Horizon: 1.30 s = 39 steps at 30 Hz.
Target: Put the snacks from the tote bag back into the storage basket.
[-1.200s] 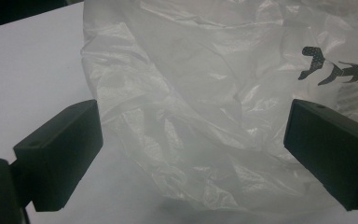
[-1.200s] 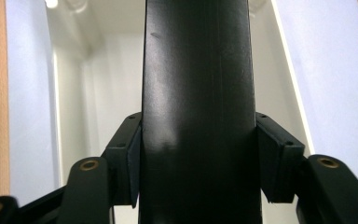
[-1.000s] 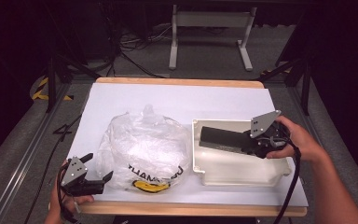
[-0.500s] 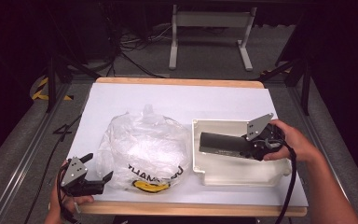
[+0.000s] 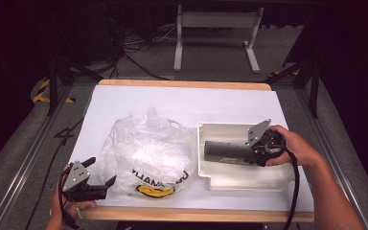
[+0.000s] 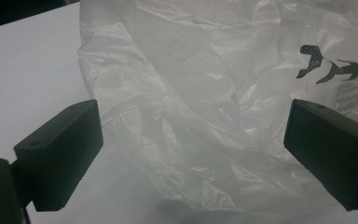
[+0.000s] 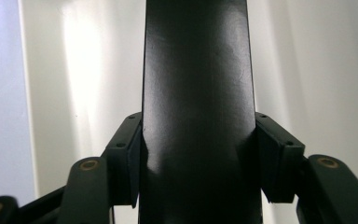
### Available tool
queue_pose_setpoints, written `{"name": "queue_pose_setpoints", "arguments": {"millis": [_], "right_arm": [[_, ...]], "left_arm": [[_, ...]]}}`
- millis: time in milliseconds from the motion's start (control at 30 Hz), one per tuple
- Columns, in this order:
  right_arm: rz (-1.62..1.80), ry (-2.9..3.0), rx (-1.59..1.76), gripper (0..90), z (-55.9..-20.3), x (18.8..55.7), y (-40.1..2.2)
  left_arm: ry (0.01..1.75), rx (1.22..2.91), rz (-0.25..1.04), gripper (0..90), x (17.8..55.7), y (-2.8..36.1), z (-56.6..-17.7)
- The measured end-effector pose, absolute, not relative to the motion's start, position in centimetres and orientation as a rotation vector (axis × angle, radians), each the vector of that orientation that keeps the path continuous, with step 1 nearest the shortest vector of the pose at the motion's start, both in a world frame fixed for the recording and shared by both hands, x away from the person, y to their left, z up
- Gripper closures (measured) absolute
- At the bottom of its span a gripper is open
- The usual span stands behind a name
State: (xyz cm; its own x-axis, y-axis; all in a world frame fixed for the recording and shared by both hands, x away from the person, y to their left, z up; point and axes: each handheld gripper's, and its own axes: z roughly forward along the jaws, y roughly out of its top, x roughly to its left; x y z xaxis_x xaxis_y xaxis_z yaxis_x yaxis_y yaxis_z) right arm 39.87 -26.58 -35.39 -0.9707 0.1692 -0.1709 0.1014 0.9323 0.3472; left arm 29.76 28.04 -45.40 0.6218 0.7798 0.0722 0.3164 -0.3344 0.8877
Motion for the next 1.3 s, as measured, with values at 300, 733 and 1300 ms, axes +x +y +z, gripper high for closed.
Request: {"name": "queue_pose_setpoints", "arguments": {"millis": [300, 733, 1300], "right_arm": [[0.463, 2.921, 0.214, 42.6, -36.1, 40.5, -26.7], [0.36, 2.931, 0.256, 42.0, -36.9, 40.8, -26.9], [0.349, 2.899, 0.317, 36.4, -37.2, 41.1, -27.4]], "left_arm": [[0.873, 1.904, 0.629, 5.2, 29.7, 28.1, -45.3], [0.869, 1.902, 0.628, 5.3, 29.7, 28.1, -45.3], [0.872, 1.885, 0.615, 5.2, 29.8, 28.3, -45.4]]}}
